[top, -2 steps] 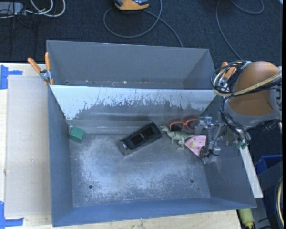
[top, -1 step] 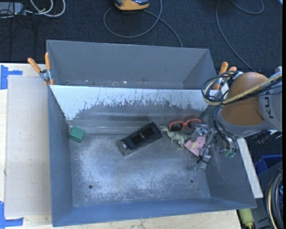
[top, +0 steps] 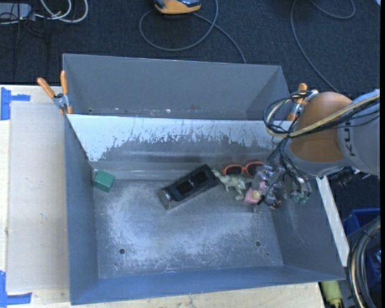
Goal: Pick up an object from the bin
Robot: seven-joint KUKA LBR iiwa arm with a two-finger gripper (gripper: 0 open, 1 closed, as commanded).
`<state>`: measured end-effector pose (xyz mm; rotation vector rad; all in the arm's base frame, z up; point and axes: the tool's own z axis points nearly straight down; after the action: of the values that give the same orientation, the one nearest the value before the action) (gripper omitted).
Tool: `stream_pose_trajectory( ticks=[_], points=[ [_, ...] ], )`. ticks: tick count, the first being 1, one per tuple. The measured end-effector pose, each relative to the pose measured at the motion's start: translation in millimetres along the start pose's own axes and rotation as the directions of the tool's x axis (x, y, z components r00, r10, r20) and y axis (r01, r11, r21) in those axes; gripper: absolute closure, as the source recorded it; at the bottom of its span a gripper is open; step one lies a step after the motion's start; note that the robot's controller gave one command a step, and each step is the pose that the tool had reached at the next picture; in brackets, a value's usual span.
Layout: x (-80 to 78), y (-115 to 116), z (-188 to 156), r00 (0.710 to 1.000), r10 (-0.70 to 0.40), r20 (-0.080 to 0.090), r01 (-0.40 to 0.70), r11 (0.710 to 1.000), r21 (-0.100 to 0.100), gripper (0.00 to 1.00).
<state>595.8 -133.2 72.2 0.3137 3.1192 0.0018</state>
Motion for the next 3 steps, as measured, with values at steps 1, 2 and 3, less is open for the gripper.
stream_pose_trajectory(
  ticks=[1, 2, 3],
  points=[
    [0.0, 0, 0, 1.0, -0.001, 0.0, 0.001, 1.0, 0.0, 1.0],
    [-3.0, -2, -13, 1.0, 0.009, 0.0, -0.009, 1.0, 0.0, 1.0],
    [0.3, -7, -50, 1.0, 0.007, 0.0, -0.007, 1.0, 0.0, 1.0]
  ],
)
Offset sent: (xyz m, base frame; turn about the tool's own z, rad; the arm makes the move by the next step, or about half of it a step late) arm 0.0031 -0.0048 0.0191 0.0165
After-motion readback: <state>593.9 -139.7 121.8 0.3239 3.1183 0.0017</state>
